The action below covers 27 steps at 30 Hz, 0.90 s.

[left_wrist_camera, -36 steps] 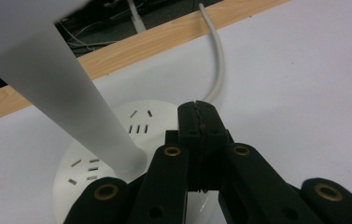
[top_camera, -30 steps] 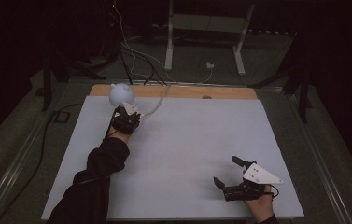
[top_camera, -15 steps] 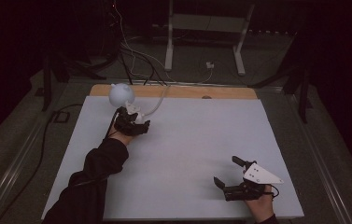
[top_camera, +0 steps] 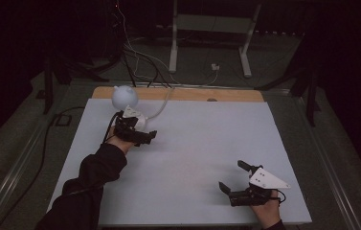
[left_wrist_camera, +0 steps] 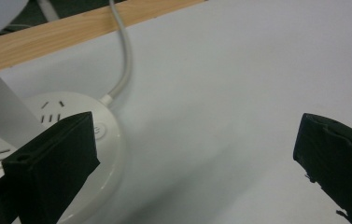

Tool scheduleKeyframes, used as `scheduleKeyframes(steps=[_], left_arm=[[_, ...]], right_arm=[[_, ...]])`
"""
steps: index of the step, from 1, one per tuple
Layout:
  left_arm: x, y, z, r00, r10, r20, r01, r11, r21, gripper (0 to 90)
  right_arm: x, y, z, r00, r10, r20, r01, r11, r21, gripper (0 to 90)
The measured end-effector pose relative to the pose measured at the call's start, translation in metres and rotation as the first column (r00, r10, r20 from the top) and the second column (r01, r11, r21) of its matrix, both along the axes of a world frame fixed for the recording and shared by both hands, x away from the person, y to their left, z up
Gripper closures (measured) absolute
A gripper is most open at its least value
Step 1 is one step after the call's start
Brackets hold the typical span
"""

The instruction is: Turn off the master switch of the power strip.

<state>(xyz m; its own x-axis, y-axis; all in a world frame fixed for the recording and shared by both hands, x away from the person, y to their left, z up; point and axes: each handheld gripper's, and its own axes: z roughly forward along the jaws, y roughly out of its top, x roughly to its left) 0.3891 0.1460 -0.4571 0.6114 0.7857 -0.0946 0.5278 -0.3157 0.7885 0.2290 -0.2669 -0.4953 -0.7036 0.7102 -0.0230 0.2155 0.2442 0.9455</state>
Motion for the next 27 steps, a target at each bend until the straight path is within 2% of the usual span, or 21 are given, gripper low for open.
scheduleKeyframes(steps=[3,7,9,12,15,21,26,27], left_arm=[[-0.004,0.004,0.004,0.9996,-0.029,0.002,0.029,0.9995,-0.011,0.3],[-0.010,0.009,0.008,0.9992,-0.039,0.014,0.039,0.9991,-0.018,0.3],[-0.013,0.013,0.009,0.9981,-0.061,0.006,0.061,0.9970,-0.047,0.3],[-0.020,0.018,0.009,0.9950,-0.100,0.003,0.100,0.9931,-0.061,0.3],[-0.027,0.024,0.008,0.9933,-0.115,0.006,0.115,0.9908,-0.070,0.3],[-0.042,0.033,0.005,0.9899,-0.141,0.017,0.142,0.9878,-0.065,0.3],[-0.055,0.039,-0.001,0.9835,-0.180,0.013,0.181,0.9812,-0.068,0.3],[-0.059,0.040,-0.003,0.9839,-0.178,0.017,0.179,0.9823,-0.055,0.3]], right_arm=[[0.000,0.000,0.000,1.0000,-0.002,-0.001,0.002,1.000,0.001,0.0],[0.000,0.000,0.000,1.0000,-0.001,-0.001,0.001,1.000,0.000,0.0],[0.000,0.000,0.000,1.0000,0.000,-0.002,0.000,1.000,-0.001,0.0],[0.000,0.001,0.000,1.0000,0.001,-0.001,-0.001,1.000,-0.005,0.0],[0.000,0.001,0.000,1.0000,0.001,-0.002,-0.001,1.000,-0.007,0.0],[0.000,0.002,-0.001,1.0000,0.001,-0.005,-0.001,1.000,-0.009,0.0],[0.000,0.002,-0.001,1.0000,0.000,-0.006,0.000,1.000,-0.010,0.0],[0.000,0.002,-0.001,1.0000,0.000,-0.007,0.000,1.000,-0.010,0.0]])
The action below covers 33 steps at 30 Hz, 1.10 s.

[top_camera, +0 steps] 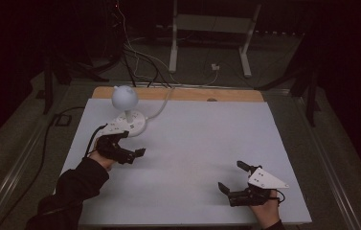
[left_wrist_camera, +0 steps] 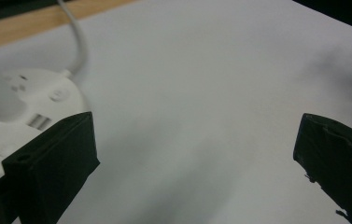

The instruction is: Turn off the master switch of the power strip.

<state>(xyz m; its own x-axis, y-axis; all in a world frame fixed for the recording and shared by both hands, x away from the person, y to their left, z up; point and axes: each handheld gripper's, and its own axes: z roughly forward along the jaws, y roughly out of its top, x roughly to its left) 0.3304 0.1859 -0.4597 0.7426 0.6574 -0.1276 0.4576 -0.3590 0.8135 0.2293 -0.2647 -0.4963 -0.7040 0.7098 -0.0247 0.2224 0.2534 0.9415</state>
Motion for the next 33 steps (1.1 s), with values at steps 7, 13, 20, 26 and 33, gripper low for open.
scheduleKeyframes(steps=[7,13,20,26,33], left_arm=[[-0.018,0.010,-0.009,0.9999,-0.009,0.005,0.009,0.9999,-0.005,0.3],[-0.034,0.013,-0.021,0.9998,-0.017,0.007,0.017,0.9997,0.018,0.3],[-0.050,0.016,-0.031,0.9997,-0.024,-0.003,0.024,0.9990,0.038,0.3],[-0.062,0.021,-0.041,0.9997,-0.023,-0.001,0.023,0.9984,0.051,0.3],[-0.074,0.032,-0.049,0.9998,-0.018,0.009,0.017,0.9975,0.068,0.2]], right_arm=[[0.000,0.000,0.000,1.0000,0.001,-0.003,-0.001,1.000,-0.001,0.0],[0.000,0.000,0.000,1.0000,-0.001,-0.003,0.001,1.000,-0.002,0.0],[0.000,0.000,0.000,1.0000,0.003,-0.006,-0.003,1.000,-0.002,0.0],[0.000,0.000,0.000,1.0000,0.003,-0.006,-0.003,1.000,-0.004,0.0],[0.000,0.000,0.000,1.0000,0.003,-0.006,-0.003,1.000,-0.005,0.0]])
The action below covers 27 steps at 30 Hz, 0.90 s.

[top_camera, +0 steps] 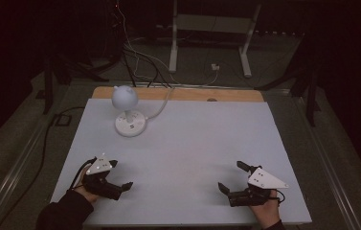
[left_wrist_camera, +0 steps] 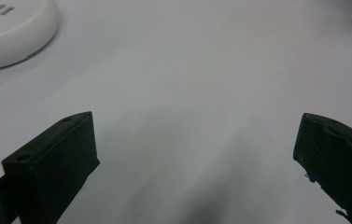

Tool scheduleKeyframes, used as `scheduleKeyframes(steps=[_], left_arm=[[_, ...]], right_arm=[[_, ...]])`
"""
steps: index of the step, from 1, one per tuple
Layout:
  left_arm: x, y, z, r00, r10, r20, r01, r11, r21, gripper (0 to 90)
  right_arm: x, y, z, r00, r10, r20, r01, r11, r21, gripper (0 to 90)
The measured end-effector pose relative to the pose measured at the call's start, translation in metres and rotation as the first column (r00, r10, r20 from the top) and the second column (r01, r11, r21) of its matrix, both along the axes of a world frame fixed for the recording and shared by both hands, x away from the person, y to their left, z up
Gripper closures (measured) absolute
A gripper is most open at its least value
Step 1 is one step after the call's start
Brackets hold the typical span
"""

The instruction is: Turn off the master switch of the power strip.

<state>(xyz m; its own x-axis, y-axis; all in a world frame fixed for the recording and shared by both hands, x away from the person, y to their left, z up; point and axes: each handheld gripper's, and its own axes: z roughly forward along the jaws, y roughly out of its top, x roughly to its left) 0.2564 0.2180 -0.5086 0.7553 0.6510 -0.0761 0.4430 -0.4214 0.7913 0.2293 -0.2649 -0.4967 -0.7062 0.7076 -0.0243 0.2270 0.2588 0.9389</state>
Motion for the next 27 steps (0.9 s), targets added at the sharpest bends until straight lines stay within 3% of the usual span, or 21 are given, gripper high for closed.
scheduleKeyframes(steps=[4,7,12,27], left_arm=[[-0.006,0.008,-0.006,0.9992,0.016,0.036,-0.016,0.9999,0.005,0.3],[-0.006,0.012,-0.009,0.9993,0.012,0.037,-0.012,0.9999,0.006,0.3],[-0.005,0.014,-0.008,0.9989,0.004,0.046,-0.003,0.9995,-0.033,0.3],[-0.005,0.011,-0.006,0.9976,-0.031,0.062,0.034,0.9976,-0.060,0.3]], right_arm=[[0.000,0.000,0.000,1.0000,0.002,-0.002,-0.002,1.000,-0.003,0.0],[0.000,0.000,-0.001,1.0000,0.003,-0.007,-0.003,1.000,-0.005,0.0],[0.001,0.001,-0.001,0.9999,0.009,-0.010,-0.009,1.000,-0.008,0.0],[0.001,0.002,-0.001,0.9998,0.016,-0.012,-0.016,1.000,-0.014,0.0]])
